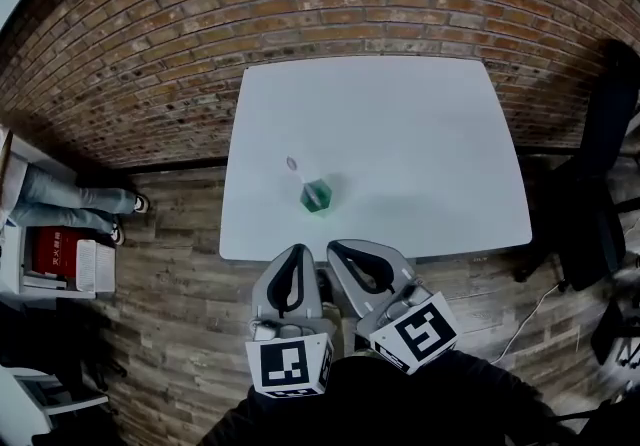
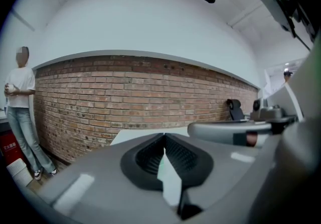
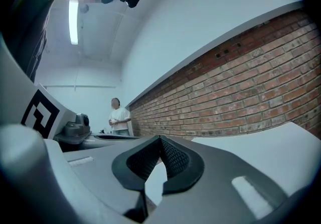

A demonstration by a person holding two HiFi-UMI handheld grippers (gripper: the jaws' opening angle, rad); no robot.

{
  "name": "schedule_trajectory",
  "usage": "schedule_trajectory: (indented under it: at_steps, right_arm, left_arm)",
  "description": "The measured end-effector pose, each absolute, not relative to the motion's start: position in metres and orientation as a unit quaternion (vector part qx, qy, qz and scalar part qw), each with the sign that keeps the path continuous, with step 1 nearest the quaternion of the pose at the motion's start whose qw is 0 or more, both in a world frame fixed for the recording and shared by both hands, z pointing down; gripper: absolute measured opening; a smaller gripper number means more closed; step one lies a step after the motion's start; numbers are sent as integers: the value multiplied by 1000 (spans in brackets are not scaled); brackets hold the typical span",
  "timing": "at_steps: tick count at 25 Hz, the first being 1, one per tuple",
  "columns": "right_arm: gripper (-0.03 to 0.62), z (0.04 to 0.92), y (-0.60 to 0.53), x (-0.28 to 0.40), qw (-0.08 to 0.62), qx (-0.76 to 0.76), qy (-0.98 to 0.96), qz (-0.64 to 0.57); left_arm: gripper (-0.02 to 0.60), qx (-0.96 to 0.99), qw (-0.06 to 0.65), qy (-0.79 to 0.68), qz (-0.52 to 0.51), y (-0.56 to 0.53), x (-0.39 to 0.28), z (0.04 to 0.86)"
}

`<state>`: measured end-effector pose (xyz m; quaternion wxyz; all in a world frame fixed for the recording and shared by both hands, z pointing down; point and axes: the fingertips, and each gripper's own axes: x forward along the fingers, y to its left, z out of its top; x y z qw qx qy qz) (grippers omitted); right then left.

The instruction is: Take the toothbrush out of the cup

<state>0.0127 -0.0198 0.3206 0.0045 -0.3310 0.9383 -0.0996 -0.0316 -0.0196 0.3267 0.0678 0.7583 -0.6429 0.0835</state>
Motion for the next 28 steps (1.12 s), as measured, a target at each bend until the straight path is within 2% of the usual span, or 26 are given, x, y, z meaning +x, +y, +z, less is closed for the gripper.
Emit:
schedule_trajectory:
  at_steps: [13,28]
  right_arm:
    - [0,337,-100,-31,-16,-359,928,-102]
    - [2,295,-193,-75,-12,-406,913,-51]
  left_arm:
    - [9,762,108,-632,86,-98,-82,352]
    - [9,800,73,-595,24,-203,-123,310]
